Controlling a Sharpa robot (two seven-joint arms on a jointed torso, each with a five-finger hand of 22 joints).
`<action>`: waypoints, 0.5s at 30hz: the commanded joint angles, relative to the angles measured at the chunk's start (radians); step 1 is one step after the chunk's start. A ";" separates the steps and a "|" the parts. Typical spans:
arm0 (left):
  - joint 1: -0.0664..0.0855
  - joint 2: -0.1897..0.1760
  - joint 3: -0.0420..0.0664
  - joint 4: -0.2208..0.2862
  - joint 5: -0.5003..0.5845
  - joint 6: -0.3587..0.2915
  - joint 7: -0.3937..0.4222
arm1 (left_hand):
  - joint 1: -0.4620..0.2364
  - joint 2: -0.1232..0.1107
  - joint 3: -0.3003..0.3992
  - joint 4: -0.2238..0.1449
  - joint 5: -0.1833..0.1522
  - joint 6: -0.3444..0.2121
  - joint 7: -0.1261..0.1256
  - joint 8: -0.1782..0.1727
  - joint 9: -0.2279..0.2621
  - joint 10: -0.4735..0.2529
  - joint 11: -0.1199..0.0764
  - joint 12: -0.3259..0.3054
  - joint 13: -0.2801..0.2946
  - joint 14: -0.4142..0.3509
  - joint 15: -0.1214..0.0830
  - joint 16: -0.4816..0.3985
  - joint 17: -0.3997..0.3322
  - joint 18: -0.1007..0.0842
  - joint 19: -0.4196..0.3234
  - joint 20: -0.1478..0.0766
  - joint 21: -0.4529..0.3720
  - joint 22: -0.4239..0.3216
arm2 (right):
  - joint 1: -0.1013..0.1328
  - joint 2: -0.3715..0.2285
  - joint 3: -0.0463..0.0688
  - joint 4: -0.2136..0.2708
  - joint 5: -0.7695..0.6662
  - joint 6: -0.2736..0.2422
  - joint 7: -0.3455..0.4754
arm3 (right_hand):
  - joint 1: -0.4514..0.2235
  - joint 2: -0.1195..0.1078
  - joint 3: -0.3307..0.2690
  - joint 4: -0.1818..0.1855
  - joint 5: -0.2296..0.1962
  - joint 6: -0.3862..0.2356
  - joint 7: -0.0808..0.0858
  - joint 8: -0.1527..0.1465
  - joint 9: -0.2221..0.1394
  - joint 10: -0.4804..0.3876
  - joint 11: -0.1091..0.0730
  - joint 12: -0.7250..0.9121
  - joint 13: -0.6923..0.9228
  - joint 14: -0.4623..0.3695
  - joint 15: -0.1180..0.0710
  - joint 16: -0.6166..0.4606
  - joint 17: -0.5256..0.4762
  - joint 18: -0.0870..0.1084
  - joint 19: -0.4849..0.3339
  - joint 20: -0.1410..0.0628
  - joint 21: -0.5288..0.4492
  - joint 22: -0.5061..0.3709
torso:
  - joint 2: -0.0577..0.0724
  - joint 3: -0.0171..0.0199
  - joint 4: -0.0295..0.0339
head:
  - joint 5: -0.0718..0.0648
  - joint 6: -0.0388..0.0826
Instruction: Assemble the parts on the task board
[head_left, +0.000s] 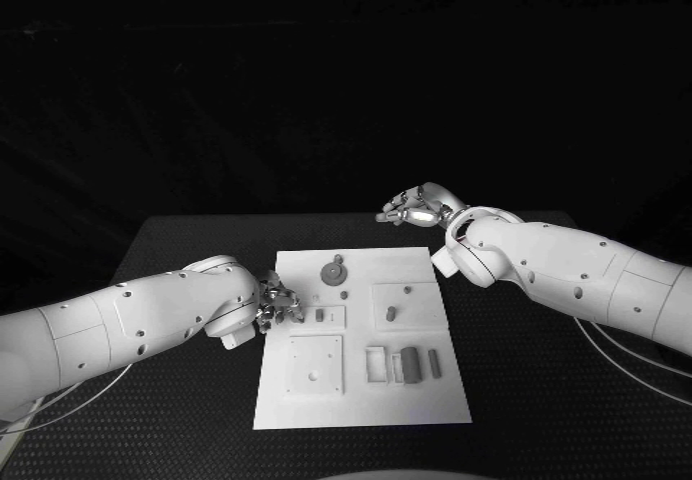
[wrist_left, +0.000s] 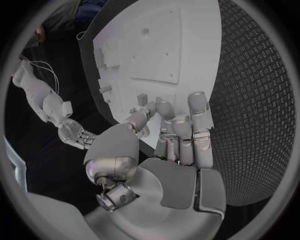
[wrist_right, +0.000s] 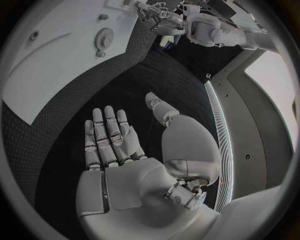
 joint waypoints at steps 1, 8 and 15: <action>-0.003 0.006 0.001 -0.003 -0.003 0.014 0.001 | 0.003 0.011 0.014 0.009 -0.002 0.071 0.009 0.062 0.089 0.006 -0.004 0.001 0.001 0.017 -0.023 0.002 0.001 0.005 0.001 0.000 0.003 0.019 | 0.000 0.000 0.000 0.002 -0.001 0.008 0.006 | 0.003 0.010 -0.002 0.002 -0.001 -0.007 0.032 0.005 -0.001 -0.007 0.002 0.005 -0.002 -0.007 0.001 -0.006 0.002 -0.007 -0.004 -0.001 -0.005 0.001 | 0.000 0.0000 0.0001 | -0.001 -0.001; -0.004 0.008 0.001 -0.012 -0.008 0.005 0.000 | 0.004 0.012 0.014 0.009 -0.003 0.071 0.009 0.062 0.090 0.006 -0.004 0.001 0.002 0.017 -0.023 0.002 0.002 0.005 0.001 0.000 0.003 0.019 | 0.000 -0.001 0.000 0.003 -0.001 0.009 0.006 | 0.003 0.010 -0.002 0.002 -0.001 -0.007 0.032 0.006 -0.001 -0.007 0.002 0.005 -0.002 -0.007 0.001 -0.006 0.002 -0.007 -0.003 -0.001 -0.005 0.002 | 0.001 -0.0007 -0.0001 | -0.002 -0.002; -0.004 0.011 0.001 -0.019 -0.015 -0.005 0.001 | 0.003 0.013 0.014 0.010 -0.004 0.071 0.009 0.062 0.090 0.006 -0.004 0.001 0.002 0.016 -0.023 0.002 0.002 0.005 0.001 0.000 0.003 0.019 | 0.000 -0.001 0.000 0.004 -0.001 0.009 0.006 | 0.003 0.010 -0.002 0.002 -0.001 -0.007 0.032 0.006 -0.001 -0.007 0.002 0.005 -0.003 -0.007 0.001 -0.006 0.002 -0.007 -0.003 -0.001 -0.006 0.002 | 0.000 -0.0005 0.0011 | -0.003 -0.002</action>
